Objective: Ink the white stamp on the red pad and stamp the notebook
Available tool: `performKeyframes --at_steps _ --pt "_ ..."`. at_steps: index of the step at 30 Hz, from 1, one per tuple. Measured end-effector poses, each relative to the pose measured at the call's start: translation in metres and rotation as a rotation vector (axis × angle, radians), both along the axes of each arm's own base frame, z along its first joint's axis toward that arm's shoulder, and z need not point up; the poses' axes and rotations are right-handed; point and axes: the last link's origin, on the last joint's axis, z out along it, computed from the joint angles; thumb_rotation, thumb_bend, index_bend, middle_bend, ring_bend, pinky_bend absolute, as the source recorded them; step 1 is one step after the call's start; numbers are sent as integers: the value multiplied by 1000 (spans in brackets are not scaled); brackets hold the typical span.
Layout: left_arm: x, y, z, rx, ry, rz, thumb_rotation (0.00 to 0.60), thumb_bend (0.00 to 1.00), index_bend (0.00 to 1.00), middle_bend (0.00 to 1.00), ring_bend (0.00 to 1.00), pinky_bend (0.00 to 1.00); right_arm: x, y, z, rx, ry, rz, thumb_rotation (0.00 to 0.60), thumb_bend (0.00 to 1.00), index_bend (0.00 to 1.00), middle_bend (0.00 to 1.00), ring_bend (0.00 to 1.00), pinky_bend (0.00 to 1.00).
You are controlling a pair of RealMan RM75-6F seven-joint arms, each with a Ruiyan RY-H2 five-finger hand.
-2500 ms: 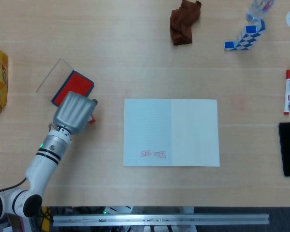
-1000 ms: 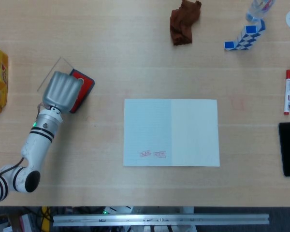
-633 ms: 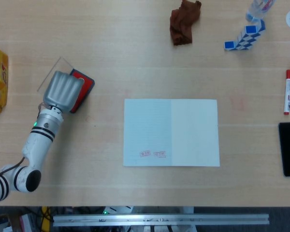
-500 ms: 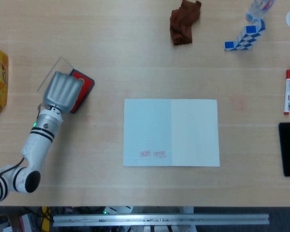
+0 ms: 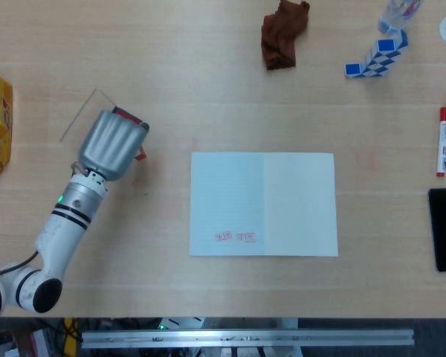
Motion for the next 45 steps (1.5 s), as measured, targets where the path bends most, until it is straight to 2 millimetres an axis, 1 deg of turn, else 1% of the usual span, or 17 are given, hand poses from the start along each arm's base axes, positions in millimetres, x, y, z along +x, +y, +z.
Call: performKeyframes --at_steps 4,8,17,22,27,35,45 --pt "20 -13 -4 -26 -23 -77 600 324 582 1000 1000 1000 0 0 0 2 3 0 600 119 462 490 408 573" --pt "41 -28 -13 -57 -46 -154 600 323 582 1000 1000 1000 0 1 1 0 6 -3 600 119 462 490 408 573" --pt "64 -51 -32 -96 -42 -273 600 323 581 1000 1000 1000 0 4 4 -11 10 -11 600 119 462 490 408 573" --pt "67 -58 -38 -95 -32 -307 600 324 581 1000 1000 1000 0 5 5 -10 13 -15 600 119 462 490 408 573" --pt "73 -75 -52 -104 -8 -363 600 324 580 1000 1000 1000 0 6 5 -8 15 -18 600 119 462 490 408 573" --pt "79 -91 -70 -113 10 -417 600 324 580 1000 1000 1000 -2 8 6 -12 16 -26 600 119 462 490 408 573" --pt "72 -95 -84 -122 69 -437 600 324 580 1000 1000 1000 -4 7 5 -6 15 -31 600 119 462 490 408 573"
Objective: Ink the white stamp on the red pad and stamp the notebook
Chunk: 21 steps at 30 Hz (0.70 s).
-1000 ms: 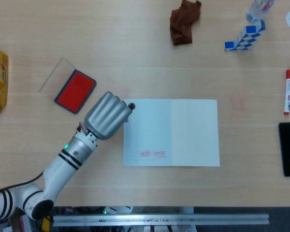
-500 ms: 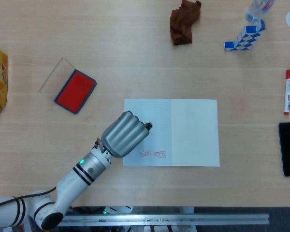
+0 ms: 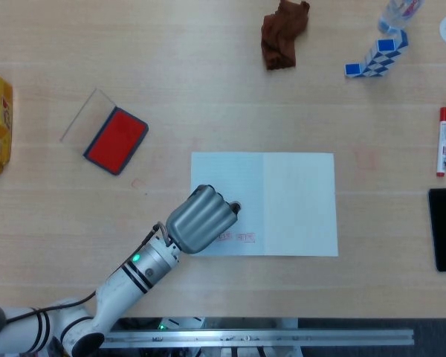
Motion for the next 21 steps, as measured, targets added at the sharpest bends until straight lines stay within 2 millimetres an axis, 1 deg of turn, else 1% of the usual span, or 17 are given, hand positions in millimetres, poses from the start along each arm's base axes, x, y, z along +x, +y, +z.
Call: performKeyframes --at_steps 8,21 --pt "-9 -2 -5 -7 24 -2 600 324 580 1000 1000 1000 0 -1 -1 3 0 1 600 119 462 490 408 573" --pt "-12 -3 -14 -27 49 -14 600 324 580 1000 1000 1000 -1 0 1 -5 1 -4 600 119 462 490 408 573"
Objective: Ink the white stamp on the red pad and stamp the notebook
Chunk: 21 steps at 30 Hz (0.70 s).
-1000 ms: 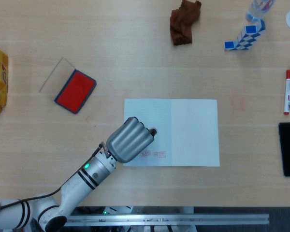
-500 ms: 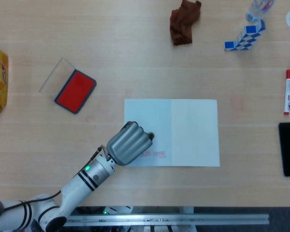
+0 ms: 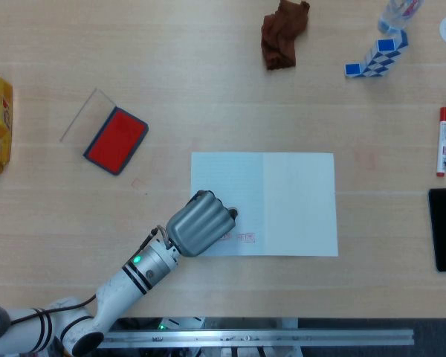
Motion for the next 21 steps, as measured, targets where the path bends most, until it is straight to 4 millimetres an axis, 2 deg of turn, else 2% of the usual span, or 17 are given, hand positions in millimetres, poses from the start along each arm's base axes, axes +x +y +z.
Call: performKeyframes --at_steps 21 --pt "-6 0 -10 -48 8 42 600 324 580 1000 1000 1000 -2 3 2 -11 2 -10 600 119 462 490 408 573"
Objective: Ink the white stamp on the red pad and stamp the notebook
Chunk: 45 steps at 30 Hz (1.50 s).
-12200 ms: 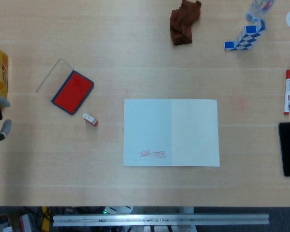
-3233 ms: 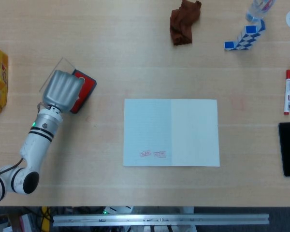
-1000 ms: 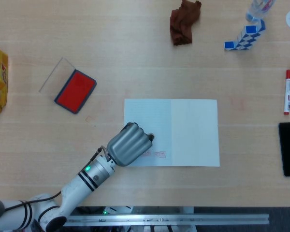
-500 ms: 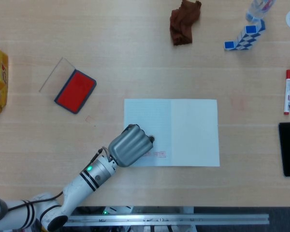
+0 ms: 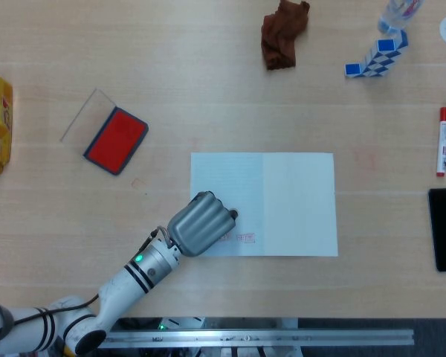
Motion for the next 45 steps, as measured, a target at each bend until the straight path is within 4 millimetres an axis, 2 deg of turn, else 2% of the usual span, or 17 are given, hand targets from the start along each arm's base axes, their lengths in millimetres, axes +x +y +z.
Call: performKeyframes --at_steps 18,33,45 --pt "2 0 -1 -11 1 12 600 324 580 1000 1000 1000 -2 1 2 -7 -2 -4 600 119 462 490 408 573" --pt "15 19 32 60 -70 -4 600 323 580 1000 1000 1000 -2 1 2 -12 -8 1 600 120 462 490 408 573" --pt "12 29 22 78 -39 -3 600 324 580 1000 1000 1000 -2 1 3 -15 -3 -2 600 119 462 490 408 573"
